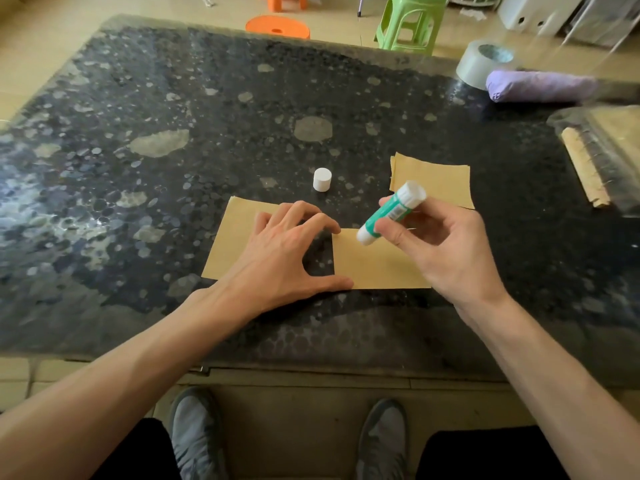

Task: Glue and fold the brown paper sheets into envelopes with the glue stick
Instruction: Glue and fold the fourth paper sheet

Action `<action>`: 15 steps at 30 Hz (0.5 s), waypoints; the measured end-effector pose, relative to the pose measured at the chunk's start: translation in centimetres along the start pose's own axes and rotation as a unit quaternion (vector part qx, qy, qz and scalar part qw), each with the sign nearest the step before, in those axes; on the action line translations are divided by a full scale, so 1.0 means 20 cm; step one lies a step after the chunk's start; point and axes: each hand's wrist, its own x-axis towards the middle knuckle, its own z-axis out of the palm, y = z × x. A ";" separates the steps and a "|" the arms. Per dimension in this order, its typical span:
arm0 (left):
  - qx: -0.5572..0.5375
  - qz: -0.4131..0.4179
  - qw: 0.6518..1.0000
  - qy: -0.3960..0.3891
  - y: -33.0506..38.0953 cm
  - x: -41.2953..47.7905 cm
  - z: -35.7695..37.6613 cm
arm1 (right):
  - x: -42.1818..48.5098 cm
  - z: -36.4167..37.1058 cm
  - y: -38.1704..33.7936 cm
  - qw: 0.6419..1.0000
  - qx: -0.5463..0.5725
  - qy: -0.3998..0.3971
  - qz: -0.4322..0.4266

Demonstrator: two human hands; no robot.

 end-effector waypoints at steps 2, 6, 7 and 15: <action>0.001 0.001 1.000 0.000 0.00 0.00 0.00 | -0.01 0.02 0.01 0.997 -0.056 -0.042 -0.030; 0.005 0.004 1.000 0.005 -0.01 0.00 0.01 | -0.01 0.06 0.02 0.987 -0.115 -0.098 -0.053; 0.007 0.006 1.000 0.007 -0.01 0.00 0.02 | -0.01 0.07 0.02 0.985 -0.119 -0.105 -0.060; 0.006 0.010 1.000 0.025 -0.01 0.01 0.03 | -0.04 0.13 0.03 0.970 -0.189 -0.135 -0.070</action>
